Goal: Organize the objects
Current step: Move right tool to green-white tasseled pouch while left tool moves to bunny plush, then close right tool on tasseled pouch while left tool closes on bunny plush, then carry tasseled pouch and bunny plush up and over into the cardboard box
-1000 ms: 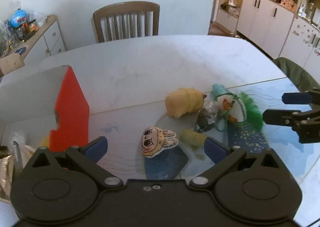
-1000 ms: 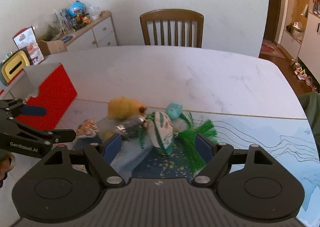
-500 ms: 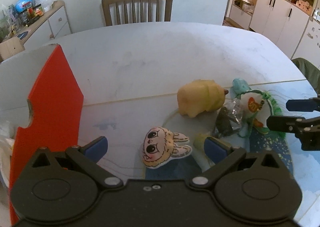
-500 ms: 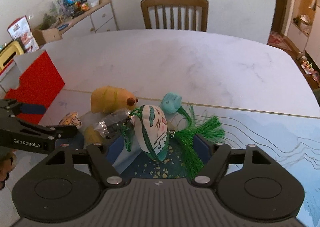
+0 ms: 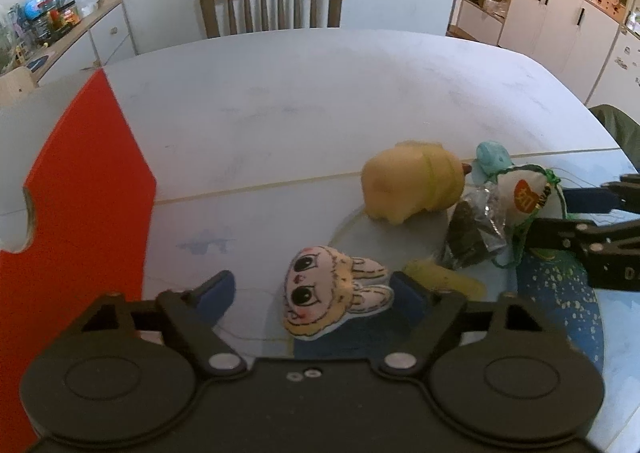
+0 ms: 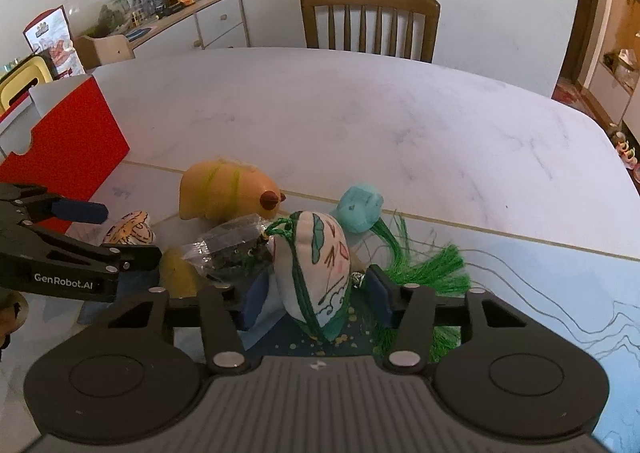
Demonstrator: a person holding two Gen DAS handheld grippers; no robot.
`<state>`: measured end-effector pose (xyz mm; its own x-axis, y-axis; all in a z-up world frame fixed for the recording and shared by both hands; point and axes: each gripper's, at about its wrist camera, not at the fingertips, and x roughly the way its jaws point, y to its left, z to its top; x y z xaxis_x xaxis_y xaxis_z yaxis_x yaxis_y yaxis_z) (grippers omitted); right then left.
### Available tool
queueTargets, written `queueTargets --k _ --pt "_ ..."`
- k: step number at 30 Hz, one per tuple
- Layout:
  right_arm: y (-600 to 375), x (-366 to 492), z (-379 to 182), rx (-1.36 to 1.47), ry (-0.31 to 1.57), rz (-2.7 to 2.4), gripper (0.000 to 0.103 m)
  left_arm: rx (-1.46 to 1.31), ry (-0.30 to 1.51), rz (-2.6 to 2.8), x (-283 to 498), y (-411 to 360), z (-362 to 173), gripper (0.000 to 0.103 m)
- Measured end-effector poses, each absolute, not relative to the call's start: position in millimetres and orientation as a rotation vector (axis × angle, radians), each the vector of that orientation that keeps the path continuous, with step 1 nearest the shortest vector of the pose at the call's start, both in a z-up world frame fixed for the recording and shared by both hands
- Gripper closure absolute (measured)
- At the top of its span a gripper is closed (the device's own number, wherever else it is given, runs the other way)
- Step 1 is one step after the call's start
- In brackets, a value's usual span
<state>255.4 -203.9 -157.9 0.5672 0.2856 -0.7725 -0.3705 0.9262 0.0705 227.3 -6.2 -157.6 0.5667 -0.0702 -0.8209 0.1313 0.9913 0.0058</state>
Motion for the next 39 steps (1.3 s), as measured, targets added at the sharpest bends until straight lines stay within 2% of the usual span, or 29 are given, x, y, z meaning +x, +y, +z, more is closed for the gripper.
queueTargets --k 2,9,22,39 --pt "-204 256 -159 -0.106 0.888 0.387 0.061 0.070 0.964 -0.130 227 -7 -159 0.031" --pt "-203 253 -158 -0.105 0.873 0.388 0.066 0.067 0.967 -0.152 227 -8 -162 0.049" --pt "-213 237 -136 -0.050 0.838 0.354 0.069 0.055 0.941 -0.171 220 -10 -139 0.050" --pt "-215 194 -64 0.024 0.764 0.386 0.069 0.026 0.907 -0.217 197 -3 -81 0.050"
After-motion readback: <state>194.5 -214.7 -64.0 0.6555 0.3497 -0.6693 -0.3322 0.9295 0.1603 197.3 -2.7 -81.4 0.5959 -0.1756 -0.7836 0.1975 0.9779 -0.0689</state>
